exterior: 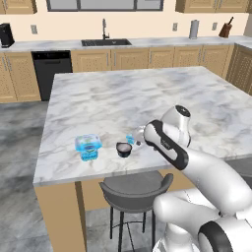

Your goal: Stack the yogurt containers by placing the smaller containers on top of the larger containers.

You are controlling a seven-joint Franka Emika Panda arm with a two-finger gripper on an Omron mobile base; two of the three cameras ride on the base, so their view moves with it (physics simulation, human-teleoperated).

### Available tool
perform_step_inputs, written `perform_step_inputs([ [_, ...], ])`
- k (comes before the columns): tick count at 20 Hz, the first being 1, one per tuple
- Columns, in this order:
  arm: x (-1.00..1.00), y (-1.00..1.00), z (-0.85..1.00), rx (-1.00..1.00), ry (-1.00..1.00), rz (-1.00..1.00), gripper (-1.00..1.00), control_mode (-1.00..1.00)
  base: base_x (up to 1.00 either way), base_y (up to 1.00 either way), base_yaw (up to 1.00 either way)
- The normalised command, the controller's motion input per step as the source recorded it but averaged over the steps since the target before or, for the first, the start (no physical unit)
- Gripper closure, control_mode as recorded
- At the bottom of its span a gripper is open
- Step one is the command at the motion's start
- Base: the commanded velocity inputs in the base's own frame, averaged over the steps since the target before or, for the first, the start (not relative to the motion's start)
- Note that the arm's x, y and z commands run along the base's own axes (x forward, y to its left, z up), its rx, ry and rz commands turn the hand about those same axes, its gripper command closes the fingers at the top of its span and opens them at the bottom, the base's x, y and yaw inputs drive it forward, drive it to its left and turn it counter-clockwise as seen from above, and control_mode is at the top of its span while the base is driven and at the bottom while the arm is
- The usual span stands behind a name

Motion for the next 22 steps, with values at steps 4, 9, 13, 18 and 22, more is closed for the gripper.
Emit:
perform_step_inputs([
  [4, 0.09, 0.02, -0.12, 0.01, 0.00, 0.00, -1.00, -1.00, 0.00, 0.00, 0.00],
  [9, 0.14, 0.09, -0.16, 0.00, 0.00, 0.00, -1.00, -1.00, 0.00, 0.00, 0.00],
  [13, 0.09, 0.04, -0.13, 0.00, -0.01, 0.00, -1.00, -1.00, 0.00, 0.00, 0.00],
  [18, 0.10, 0.01, -0.04, 0.00, -0.04, 0.00, -1.00, -1.00, 0.00, 0.00, 0.00],
  [22, 0.09, 0.07, 0.00, 0.00, -0.05, 0.00, -1.00, -1.00, 0.00, 0.00, 0.00],
])
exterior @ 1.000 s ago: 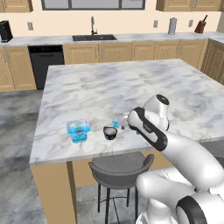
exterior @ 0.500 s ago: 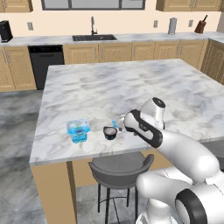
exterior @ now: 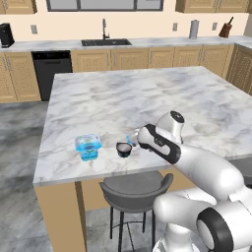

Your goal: Stack the yogurt containers by placing the smaller containers on top of the larger containers.

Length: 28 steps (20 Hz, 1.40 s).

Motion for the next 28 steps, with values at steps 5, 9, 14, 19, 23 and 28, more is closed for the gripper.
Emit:
perform_step_inputs([
  [5, 0.03, 0.11, -0.01, 0.00, -0.02, 0.00, -1.00, -1.00, 0.00, 0.00, 0.00],
  [9, 0.04, 0.08, -0.04, 0.00, -0.01, 0.00, -1.00, -1.00, 0.00, 0.00, 0.00],
  [14, 0.07, 0.00, -0.06, 0.03, -0.01, 0.00, -1.00, -1.00, 0.00, 0.00, 0.00],
  [19, 0.12, 0.00, -0.07, 0.08, -0.01, 0.00, -1.00, -1.00, 0.00, 0.00, 0.00],
  [23, 0.08, 0.00, -0.11, 0.07, 0.00, 0.00, -1.00, -1.00, 0.00, 0.00, 0.00],
  [28, 0.14, 0.00, -0.12, 0.03, 0.00, 0.00, -1.00, -1.00, 0.00, 0.00, 0.00],
])
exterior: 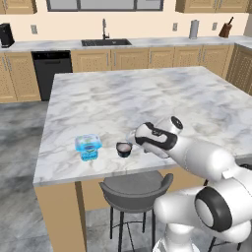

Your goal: Stack the yogurt containers by placing the smaller containers on top of the larger containers.

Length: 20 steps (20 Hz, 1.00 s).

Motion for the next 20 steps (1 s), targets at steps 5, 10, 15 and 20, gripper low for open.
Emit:
perform_step_inputs([
  [5, 0.20, 0.00, -0.12, 0.00, 0.00, 0.00, -1.00, -1.00, 0.00, 0.00, 0.00],
  [10, 0.17, 0.00, -0.10, 0.00, 0.00, 0.00, -1.00, -1.00, 0.00, 0.00, 0.00],
  [15, 0.12, 0.03, -0.12, 0.00, 0.00, 0.00, -1.00, -1.00, 0.00, 0.00, 0.00],
  [20, 0.12, 0.09, -0.11, 0.00, 0.00, 0.00, -1.00, -1.00, 0.00, 0.00, 0.00],
])
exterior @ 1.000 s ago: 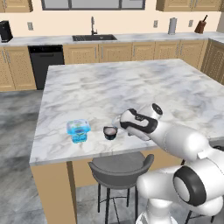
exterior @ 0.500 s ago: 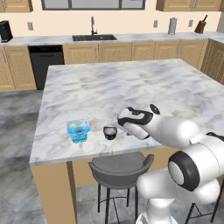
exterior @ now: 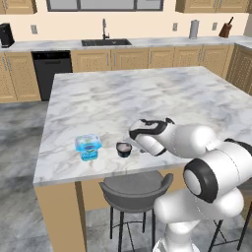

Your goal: Stack the yogurt containers by placing the smaller containers on top of the larger containers.

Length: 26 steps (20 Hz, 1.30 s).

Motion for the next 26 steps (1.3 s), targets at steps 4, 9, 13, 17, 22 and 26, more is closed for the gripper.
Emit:
perform_step_inputs([
  [4, 0.09, 0.11, -0.09, 0.00, 0.00, 0.00, -1.00, -1.00, 0.00, 0.00, 0.00],
  [9, 0.12, 0.09, -0.12, 0.00, 0.00, 0.00, -1.00, -1.00, 0.00, 0.00, 0.00],
  [13, 0.12, 0.06, -0.11, 0.00, 0.00, 0.00, -1.00, -1.00, 0.00, 0.00, 0.00],
  [17, 0.13, 0.05, -0.13, 0.00, 0.00, 0.00, -1.00, -1.00, 0.00, 0.00, 0.00],
  [22, 0.13, 0.03, -0.13, 0.00, 0.00, 0.00, -1.00, -1.00, 0.00, 0.00, 0.00],
  [26, 0.15, 0.05, -0.15, 0.00, 0.00, 0.00, -1.00, -1.00, 0.00, 0.00, 0.00],
])
